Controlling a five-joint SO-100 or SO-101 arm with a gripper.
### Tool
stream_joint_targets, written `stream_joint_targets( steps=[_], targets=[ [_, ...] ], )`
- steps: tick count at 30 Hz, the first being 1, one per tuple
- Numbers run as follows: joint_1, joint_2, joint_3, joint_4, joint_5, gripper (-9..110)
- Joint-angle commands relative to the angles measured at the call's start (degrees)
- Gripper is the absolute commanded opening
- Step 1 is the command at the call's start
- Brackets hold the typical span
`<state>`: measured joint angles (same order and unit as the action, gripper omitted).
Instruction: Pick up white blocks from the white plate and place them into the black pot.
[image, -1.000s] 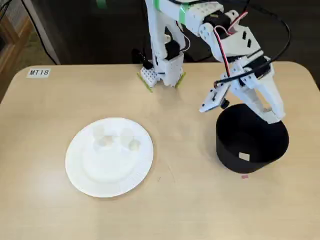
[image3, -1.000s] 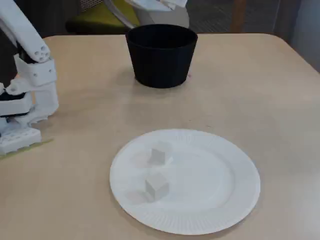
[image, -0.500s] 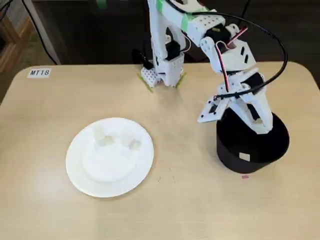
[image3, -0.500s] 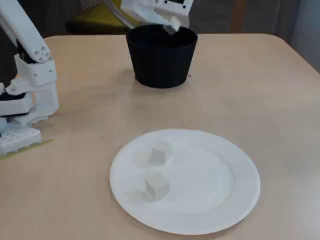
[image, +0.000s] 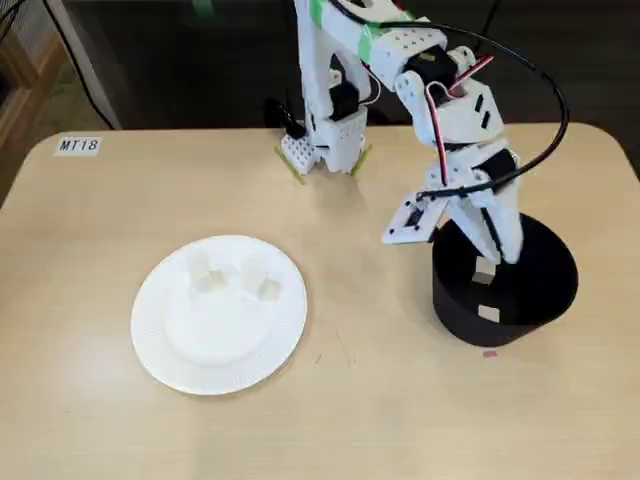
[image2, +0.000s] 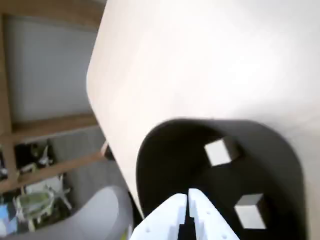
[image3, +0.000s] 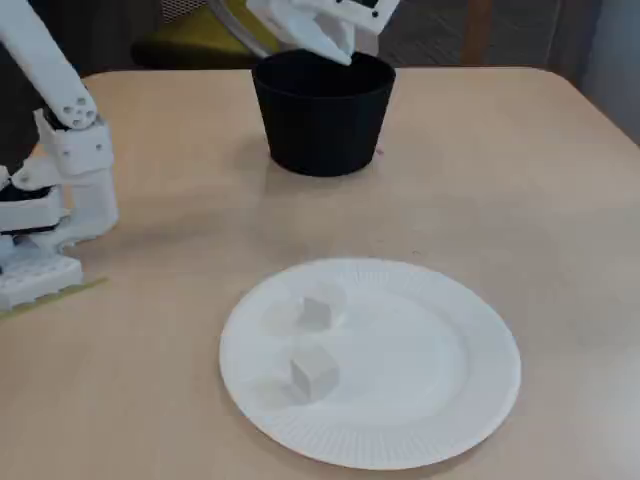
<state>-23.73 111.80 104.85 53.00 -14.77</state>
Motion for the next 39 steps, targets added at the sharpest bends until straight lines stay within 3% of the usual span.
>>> stream_joint_targets(
  steps=[1, 7, 15, 21, 23, 29, 39],
  targets=[
    [16.0, 1.32, -9.23, 17.75, -1.49, -2],
    [41.66, 2.9, -8.0, 24.26, 7.73, -2],
    [56.25, -3.08, -8.09, 26.98, 30.85, -2],
    [60.56, -10.28, -8.44, 29.97, 39.02, -2],
    [61.17, -13.01, -8.96, 29.53, 38.5, 11],
    [61.26, -22.06, -13.62, 31.46, 34.54, 31],
    [61.08, -27.07, -14.06, 29.36, 32.87, 32]
  ],
)
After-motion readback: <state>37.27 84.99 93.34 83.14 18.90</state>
